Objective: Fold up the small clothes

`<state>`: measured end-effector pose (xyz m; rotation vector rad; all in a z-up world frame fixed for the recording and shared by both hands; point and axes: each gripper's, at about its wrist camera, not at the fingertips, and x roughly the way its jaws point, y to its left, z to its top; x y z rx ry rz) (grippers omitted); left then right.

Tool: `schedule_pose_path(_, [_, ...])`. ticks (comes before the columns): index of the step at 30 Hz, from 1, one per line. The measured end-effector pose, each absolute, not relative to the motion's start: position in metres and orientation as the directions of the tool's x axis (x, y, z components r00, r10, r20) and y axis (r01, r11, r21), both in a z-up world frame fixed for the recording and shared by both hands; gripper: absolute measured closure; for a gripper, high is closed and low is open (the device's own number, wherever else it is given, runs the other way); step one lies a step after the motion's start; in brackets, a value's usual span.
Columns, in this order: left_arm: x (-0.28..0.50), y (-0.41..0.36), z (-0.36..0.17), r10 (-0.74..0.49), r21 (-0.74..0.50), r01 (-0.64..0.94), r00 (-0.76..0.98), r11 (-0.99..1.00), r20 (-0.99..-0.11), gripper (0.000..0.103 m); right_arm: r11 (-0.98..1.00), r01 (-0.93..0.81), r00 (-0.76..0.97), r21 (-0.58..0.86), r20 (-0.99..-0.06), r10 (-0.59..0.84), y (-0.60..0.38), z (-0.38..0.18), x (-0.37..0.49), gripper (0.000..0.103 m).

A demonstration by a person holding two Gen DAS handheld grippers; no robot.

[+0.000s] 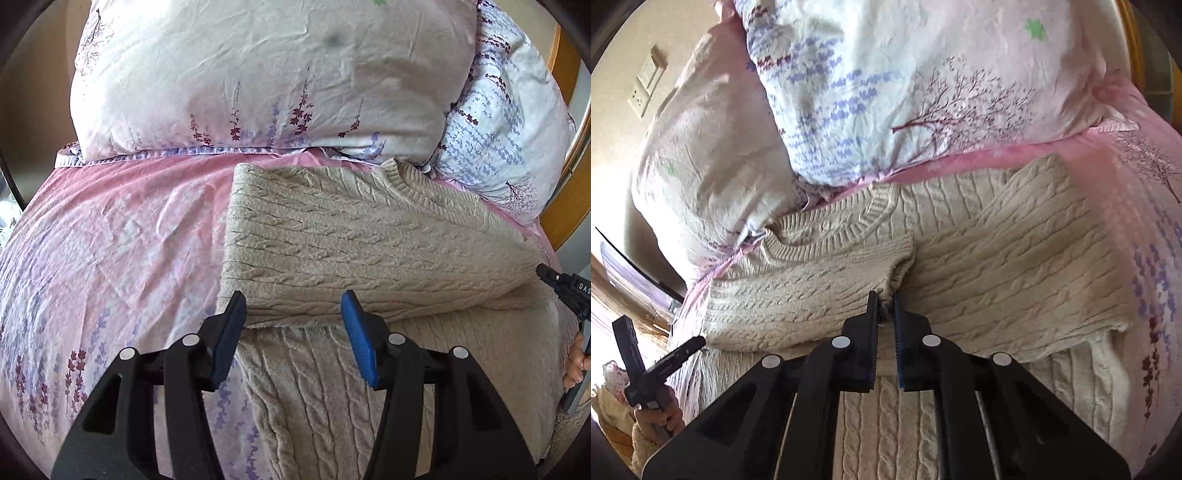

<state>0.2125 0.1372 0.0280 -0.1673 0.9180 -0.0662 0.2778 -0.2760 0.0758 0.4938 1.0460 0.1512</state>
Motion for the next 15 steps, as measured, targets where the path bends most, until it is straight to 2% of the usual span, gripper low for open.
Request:
schedule_pose_path(4, [0.211,0.127,0.023,-0.134,-0.163,0.007,0.605,0.987,-0.785,0.049,0.906,0.168,0.423,0.388,-0.859,0.289,-0.276,0.053,0.287,0.094])
schedule_pose_path(6, [0.207,0.125,0.023,-0.139,-0.164,0.015,0.605,0.986,-0.784,0.048,0.912,0.160,0.423,0.379,-0.861,0.283,-0.275,0.053,0.284,0.093])
schedule_pose_path(9, [0.191,0.131,0.029,-0.209,-0.234,0.038,0.604,0.972,-0.769,0.048,0.900,0.157,0.420,0.406,-0.853,0.311,-0.283,0.072,0.271,0.079])
schedule_pose_path(11, [0.175,0.138,0.033,-0.237,-0.262,0.052,0.616,0.964,-0.751,0.047,0.888,0.149,0.456,0.434,-0.827,0.328,-0.297,0.087,0.250,0.056])
schedule_pose_path(12, [0.165,0.143,0.035,-0.251,-0.274,0.062,0.624,0.960,-0.740,0.047,0.889,0.152,0.473,0.433,-0.821,0.319,-0.306,0.094,0.237,0.052])
schedule_pose_path(15, [0.135,0.157,0.035,-0.301,-0.324,0.081,0.624,0.943,-0.721,0.046,0.885,0.194,0.497,0.423,-0.820,0.283,-0.336,0.103,0.196,0.050])
